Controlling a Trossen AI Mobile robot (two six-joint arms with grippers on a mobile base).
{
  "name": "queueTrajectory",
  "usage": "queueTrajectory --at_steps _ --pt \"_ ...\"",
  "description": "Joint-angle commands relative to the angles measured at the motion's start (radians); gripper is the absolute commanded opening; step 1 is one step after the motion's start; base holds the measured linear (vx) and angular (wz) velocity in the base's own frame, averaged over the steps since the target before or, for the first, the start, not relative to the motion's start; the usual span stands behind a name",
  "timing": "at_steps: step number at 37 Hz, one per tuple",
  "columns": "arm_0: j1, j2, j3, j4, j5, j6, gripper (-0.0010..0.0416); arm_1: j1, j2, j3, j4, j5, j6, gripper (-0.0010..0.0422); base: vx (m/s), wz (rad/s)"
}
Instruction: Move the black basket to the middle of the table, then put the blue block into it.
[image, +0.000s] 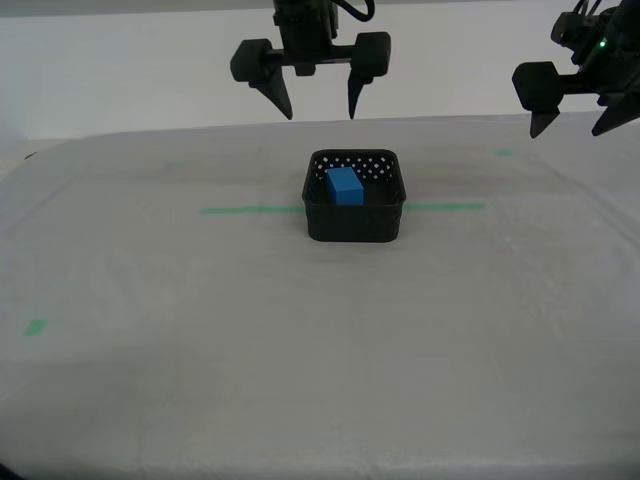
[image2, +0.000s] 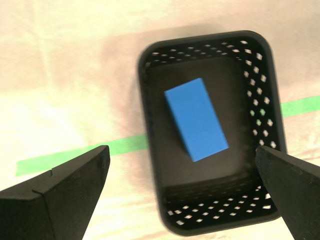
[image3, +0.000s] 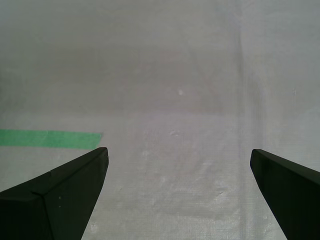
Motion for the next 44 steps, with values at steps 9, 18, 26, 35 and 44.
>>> queueTrajectory --at_steps 9,18,26,35,44 --pt "0.001 -0.001 0.001 0.0 -0.001 -0.001 0.0398 0.079 -0.071 -0.086 -0.013 -0.002 0.045 0.0401 0.0 0.0" --pt "0.001 -0.001 0.001 0.001 -0.001 -0.001 0.0398 0.165 -0.157 -0.225 0.055 0.032 0.07 0.0401 0.0 0.0" --pt "0.001 -0.001 0.001 0.001 -0.001 -0.001 0.0398 0.226 -0.253 -0.364 0.122 0.032 0.076 0.0401 0.0 0.0" --pt "0.001 -0.001 0.001 0.0 -0.001 -0.001 0.0398 0.301 -0.328 -0.488 0.153 0.035 0.141 0.0401 0.0 0.0" --pt "0.001 -0.001 0.001 0.0 -0.001 -0.001 0.0398 0.36 -0.401 -0.635 0.268 0.048 0.18 0.0401 0.0 0.0"
